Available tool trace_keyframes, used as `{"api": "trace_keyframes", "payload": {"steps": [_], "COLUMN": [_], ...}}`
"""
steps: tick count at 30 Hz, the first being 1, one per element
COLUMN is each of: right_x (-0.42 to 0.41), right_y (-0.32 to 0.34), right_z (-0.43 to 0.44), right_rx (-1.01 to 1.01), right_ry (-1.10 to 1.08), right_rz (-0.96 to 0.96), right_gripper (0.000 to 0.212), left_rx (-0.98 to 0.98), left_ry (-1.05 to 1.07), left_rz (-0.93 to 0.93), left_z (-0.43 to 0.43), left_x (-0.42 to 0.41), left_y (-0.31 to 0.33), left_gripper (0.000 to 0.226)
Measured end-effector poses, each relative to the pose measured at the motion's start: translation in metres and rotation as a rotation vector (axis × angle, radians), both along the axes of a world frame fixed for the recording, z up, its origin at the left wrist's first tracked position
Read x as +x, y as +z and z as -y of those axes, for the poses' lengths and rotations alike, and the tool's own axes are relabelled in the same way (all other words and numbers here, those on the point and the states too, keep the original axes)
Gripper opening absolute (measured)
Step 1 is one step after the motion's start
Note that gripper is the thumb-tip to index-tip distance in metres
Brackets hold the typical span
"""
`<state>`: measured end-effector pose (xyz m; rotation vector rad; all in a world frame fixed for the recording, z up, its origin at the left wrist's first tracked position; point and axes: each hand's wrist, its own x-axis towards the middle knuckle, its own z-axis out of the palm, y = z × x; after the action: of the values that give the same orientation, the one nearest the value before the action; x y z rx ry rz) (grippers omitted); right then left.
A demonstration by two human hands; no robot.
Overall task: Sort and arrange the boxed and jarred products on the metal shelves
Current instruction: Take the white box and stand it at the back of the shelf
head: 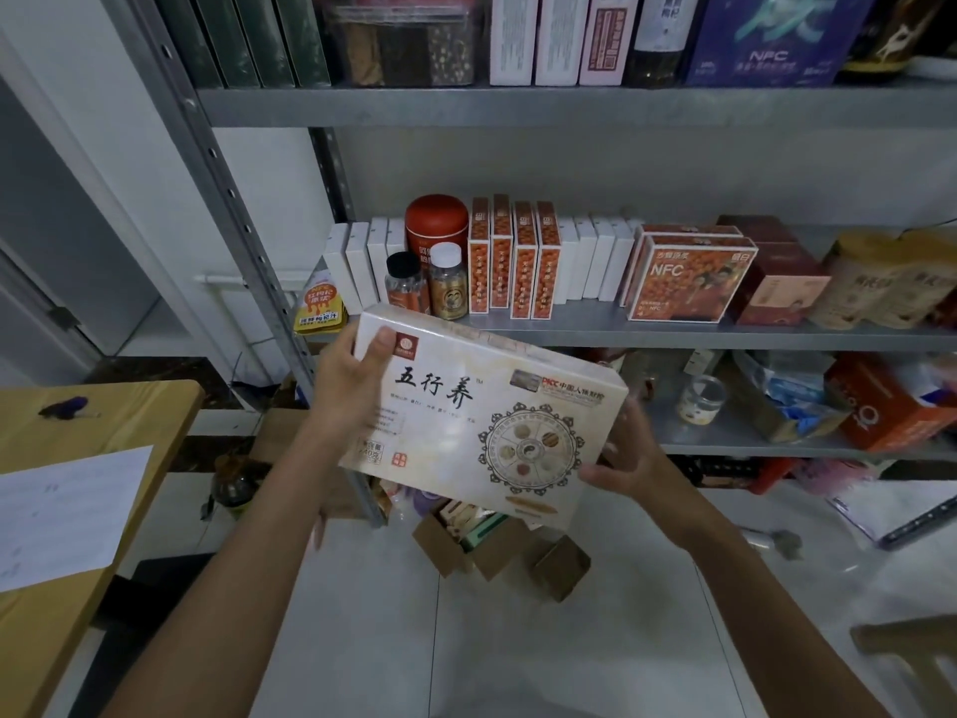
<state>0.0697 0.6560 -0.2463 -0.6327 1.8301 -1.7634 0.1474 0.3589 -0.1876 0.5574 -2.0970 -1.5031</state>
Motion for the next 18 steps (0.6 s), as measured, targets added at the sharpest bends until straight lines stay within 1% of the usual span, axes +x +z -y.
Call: {"api": "trace_keyframes", "payload": {"steps": [2,4,6,8,10,12,13,14,16,18], "right_x": [0.0,0.001,0.004,0.011,0.019,0.028,0.033,0.037,0.044,0.05], "right_y": [-0.002,0.001,0.004,0.009,0.012,0.015,0.017,0.02,0.024,0.027], "right_z": [0.013,0.022,0.026,0.032,0.044,0.059,0.067,0.074,0.088,0.1], "right_rx": [0.036,0.006,-0.053,-0.028,0.107,0.244,0.275,0.3,0.351,0.354], "right_ry": [0.016,-0.065,-0.153,-0.247,-0.382,-0.56,-0.636,-0.695,-0.767,-0.792], "right_rz": [0.058,0.048,0.009,-0.078,-0.238,-0.373,-0.401,-0.431,-0.546,-0.627], "right_gripper": [0.087,0.07,0.061,0.061,0.06,0.067,0.068,0.068,0.067,0.067], "left_rx": [0.057,0.101,0.12,0.053,-0.034,-0.032,0.045,0.171,0.438,0.581], "left_ry": [-0.005,-0.009,-0.007,0.018,0.053,0.024,-0.035,-0.114,-0.248,-0.327], "left_rz": [0.028,0.064,0.084,0.088,0.071,0.066,0.103,0.148,0.212,0.177], "left_z": [0.002,0.003,0.003,0.002,-0.009,-0.031,-0.043,-0.055,-0.072,-0.078], "left_x": [-0.009,-0.016,-0.022,-0.028,-0.03,-0.028,-0.026,-0.025,-0.027,-0.031], "left_y": [-0.002,-0.002,-0.001,0.002,0.012,0.024,0.029,0.035,0.043,0.051], "left_gripper": [0.03,0.037,0.039,0.038,0.052,0.06,0.064,0.067,0.058,0.051]}}
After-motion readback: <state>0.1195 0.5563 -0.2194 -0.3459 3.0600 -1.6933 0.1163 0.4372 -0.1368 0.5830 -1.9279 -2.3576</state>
